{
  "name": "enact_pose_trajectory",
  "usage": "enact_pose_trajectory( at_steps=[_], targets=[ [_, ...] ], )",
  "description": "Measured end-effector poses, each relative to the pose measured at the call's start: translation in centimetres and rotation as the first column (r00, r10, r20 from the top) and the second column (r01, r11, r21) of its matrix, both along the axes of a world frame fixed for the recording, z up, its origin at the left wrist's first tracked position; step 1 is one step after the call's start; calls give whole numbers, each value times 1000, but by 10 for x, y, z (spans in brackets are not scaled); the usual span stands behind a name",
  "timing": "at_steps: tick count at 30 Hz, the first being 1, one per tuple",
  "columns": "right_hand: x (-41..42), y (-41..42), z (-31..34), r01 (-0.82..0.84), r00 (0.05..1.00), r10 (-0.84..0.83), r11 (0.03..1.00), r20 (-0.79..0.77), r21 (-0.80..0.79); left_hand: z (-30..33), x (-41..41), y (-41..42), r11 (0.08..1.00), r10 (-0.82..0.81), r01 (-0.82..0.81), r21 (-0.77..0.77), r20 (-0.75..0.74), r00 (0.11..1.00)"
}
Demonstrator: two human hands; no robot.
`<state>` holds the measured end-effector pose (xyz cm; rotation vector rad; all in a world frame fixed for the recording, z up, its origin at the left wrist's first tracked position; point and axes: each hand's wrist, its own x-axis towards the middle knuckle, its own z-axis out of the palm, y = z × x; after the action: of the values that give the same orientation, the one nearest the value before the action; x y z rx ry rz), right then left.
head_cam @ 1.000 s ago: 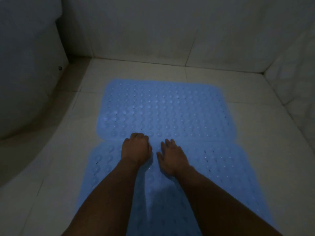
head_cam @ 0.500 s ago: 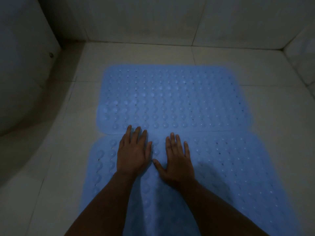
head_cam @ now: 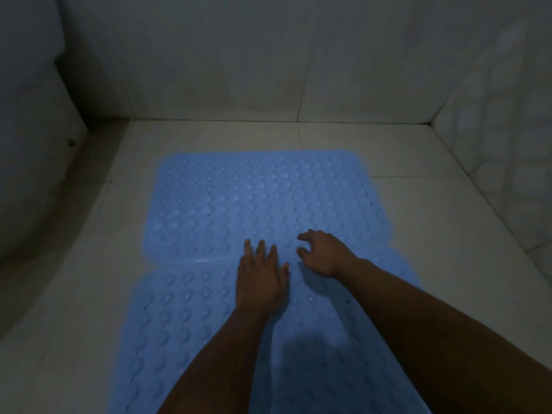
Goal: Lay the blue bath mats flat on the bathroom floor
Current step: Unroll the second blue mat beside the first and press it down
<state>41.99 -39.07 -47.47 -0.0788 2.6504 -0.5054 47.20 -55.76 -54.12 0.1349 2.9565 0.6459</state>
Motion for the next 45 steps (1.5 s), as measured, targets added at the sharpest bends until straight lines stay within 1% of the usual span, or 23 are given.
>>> enact_pose_trajectory(
  at_steps=[2,3,6,8,11,14,17,18,19,20,21,23,24,25,26,29,32,34,37,41,43,45],
  targets=[
    [2,20,-10,61,996,-62,998,-65,-13,-15,9,24,994,-107,107,-23,29,994],
    [4,29,-17,88,991,-90,996,-97,-26,-25,13,33,985,-164,165,-45,19,986],
    [11,49,-33,115,973,-122,992,-198,-45,-56,24,46,947,-282,275,-164,-17,959],
    [15,55,-41,109,955,-117,993,-274,-43,-61,28,44,931,-308,296,-214,-24,951],
    [15,64,-58,99,932,-110,994,-346,-50,-54,29,45,928,-320,299,-222,-62,946],
    [19,67,-72,99,922,-113,994,-370,-56,-54,29,44,924,-333,311,-223,-67,940],
    [19,69,-74,132,915,-157,987,-372,-93,-56,26,46,935,-313,302,-187,-30,949],
    [19,71,-71,154,911,-188,981,-368,-118,-55,27,46,938,-305,296,-178,-25,952],
    [16,73,-67,175,910,-214,975,-355,-139,-53,25,46,936,-305,303,-178,13,952],
    [12,75,-64,193,919,-230,971,-320,-142,-46,19,45,928,-315,327,-178,92,945],
    [9,79,-59,201,936,-227,972,-267,-121,-33,11,47,915,-330,365,-173,201,922],
    [3,86,-48,180,977,-183,983,-106,-36,3,-14,53,903,-312,398,-162,390,866],
    [3,87,-42,156,988,-156,988,-22,5,22,-29,56,913,-280,380,-147,452,847],
    [6,87,-38,131,991,-133,991,33,41,39,-42,58,925,-254,354,-136,472,844],
    [9,85,-38,115,992,-119,991,48,75,47,-51,59,931,-239,336,-143,455,858],
    [25,72,-44,58,998,-58,989,-8,135,47,-53,56,927,-233,297,-229,270,934],
    [52,59,-69,-2,1000,6,988,-24,156,30,-31,53,944,-229,250,-215,117,966],
    [69,54,-86,-12,995,30,980,-92,198,17,-20,51,951,-214,223,-214,63,975],
    [79,51,-109,20,977,32,971,-212,237,-6,-15,39,960,-173,170,-223,9,985],
    [85,50,-120,56,938,35,966,-345,252,-28,-12,31,976,-154,129,-175,-140,978],
    [86,52,-120,56,927,42,967,-372,249,-32,-11,30,979,-159,129,-159,-193,968],
    [87,52,-119,46,927,45,972,-371,232,-36,-8,30,982,-152,124,-145,-206,967]
  ],
)
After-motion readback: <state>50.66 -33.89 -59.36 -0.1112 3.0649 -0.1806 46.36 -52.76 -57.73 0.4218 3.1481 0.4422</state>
